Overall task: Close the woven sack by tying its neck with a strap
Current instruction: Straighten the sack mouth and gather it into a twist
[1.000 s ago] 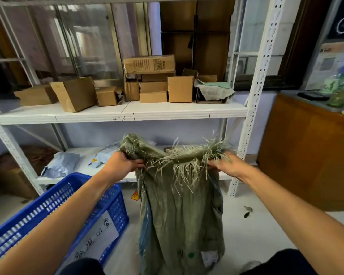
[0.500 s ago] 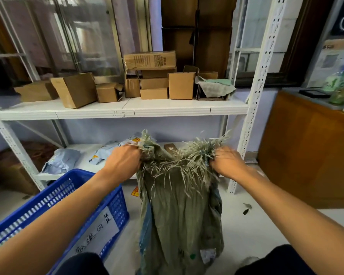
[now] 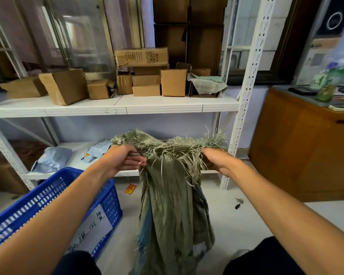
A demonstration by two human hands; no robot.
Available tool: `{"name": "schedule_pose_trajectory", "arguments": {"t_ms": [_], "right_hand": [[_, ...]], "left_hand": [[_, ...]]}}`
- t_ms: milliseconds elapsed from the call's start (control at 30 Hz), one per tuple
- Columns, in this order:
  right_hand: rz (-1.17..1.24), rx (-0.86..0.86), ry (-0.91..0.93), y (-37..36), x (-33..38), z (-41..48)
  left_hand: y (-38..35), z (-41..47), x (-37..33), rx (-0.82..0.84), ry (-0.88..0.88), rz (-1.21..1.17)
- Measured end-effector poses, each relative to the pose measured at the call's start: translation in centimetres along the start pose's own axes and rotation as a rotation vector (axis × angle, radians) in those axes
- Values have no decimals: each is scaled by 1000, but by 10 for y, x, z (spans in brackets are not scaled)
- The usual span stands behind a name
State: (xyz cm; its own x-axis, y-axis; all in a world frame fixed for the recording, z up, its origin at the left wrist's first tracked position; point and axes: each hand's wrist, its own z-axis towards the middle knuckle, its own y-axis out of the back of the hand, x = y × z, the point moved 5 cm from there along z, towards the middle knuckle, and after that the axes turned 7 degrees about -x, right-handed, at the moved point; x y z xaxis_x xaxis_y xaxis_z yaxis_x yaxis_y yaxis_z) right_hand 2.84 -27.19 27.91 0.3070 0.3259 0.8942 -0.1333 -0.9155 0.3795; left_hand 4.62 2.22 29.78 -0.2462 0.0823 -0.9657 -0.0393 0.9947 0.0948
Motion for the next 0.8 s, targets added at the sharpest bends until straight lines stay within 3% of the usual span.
{"name": "schedule_pose_trajectory", "arguments": {"t_ms": [100,167,267,367,433,500,600,800], "right_hand": [[83,98,-31,-1,0,-5],[96,113,-20,-1,-1,-7],[-14,151,9,0,-7,-7],[-272,-19,86,3,-7,-13],[-497,-66,175,-2,-3,-17],[-628,-114,321,-9,2,-19],[-618,-241,511,-8,9,-20],[-768,-266,696,-6,14,-17]], "left_hand": [[-1,4,7,21,-14,-121],[-3,6,10,47,-113,-36],[-3,11,12,-15,-346,300],[-1,13,7,-239,-524,868],[-3,13,6,-303,-558,1059],[-6,10,4,-313,-590,1149],[-9,7,1,-309,-595,1235],[-2,7,-5,-248,-587,1218]]}}
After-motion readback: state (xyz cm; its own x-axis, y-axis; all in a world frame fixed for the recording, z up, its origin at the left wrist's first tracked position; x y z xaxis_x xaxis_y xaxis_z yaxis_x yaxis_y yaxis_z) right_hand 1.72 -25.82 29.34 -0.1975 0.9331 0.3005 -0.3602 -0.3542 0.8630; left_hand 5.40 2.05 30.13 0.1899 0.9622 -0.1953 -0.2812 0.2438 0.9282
